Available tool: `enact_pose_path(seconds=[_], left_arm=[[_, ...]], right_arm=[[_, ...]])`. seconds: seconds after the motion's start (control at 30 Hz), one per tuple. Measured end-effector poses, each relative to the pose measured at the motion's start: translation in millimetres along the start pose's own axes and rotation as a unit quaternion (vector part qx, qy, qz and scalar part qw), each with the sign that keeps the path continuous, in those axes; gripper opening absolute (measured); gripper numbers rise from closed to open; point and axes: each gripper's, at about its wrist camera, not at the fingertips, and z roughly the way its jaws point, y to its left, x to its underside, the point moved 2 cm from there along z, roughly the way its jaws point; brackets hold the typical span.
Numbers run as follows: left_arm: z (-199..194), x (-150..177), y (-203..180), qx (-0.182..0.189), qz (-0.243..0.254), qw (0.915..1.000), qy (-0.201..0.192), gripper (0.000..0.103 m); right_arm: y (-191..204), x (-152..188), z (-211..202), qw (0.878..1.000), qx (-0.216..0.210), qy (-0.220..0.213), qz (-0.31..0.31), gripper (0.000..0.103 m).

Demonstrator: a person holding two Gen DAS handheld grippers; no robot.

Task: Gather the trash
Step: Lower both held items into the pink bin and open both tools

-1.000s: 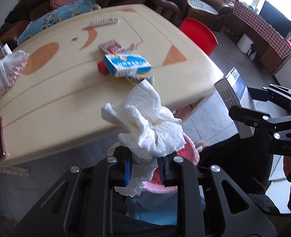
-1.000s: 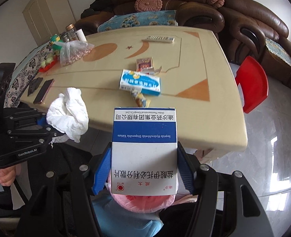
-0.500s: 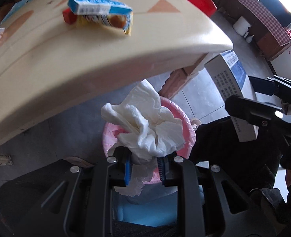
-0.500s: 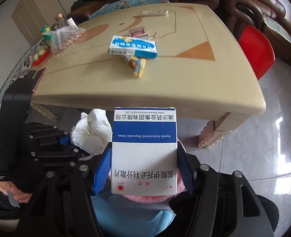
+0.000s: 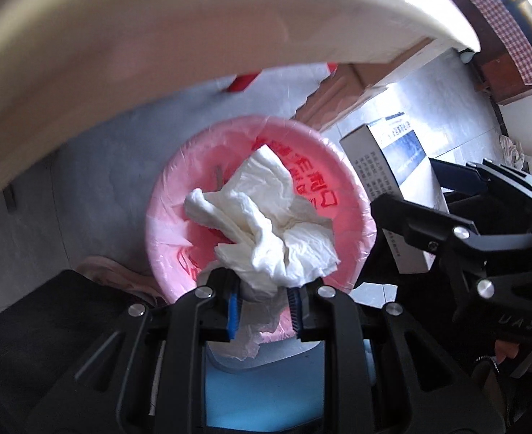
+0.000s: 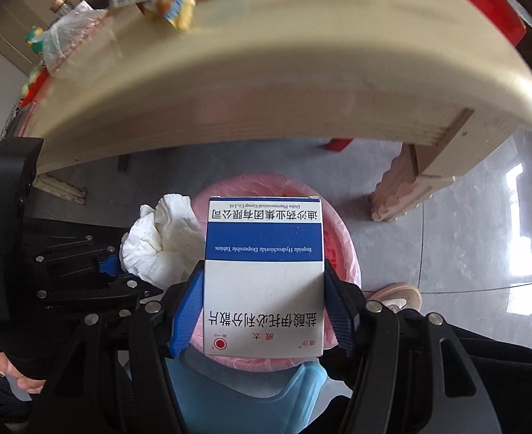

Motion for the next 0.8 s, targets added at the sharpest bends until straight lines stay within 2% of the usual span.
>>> enact_pose_path(seconds=[0.17, 0.53, 0.8], left_arm=[[35, -9, 7, 0.006, -0.02, 0.9992, 0.035, 0.022], [79, -9, 31, 0.027, -0.057, 0.9947, 0.081, 0.022], [107, -12, 40, 0.029, -0.082, 0.9898, 0.113, 0.022]], right_arm=[[-10, 2, 31, 0.999, 0.002, 0.032, 0.008, 0.06], [-20, 6, 84, 0.996, 0.015, 0.093, -0.002, 0.06], [-27, 11, 116, 0.989, 0.006, 0.145, 0.005, 0.06]])
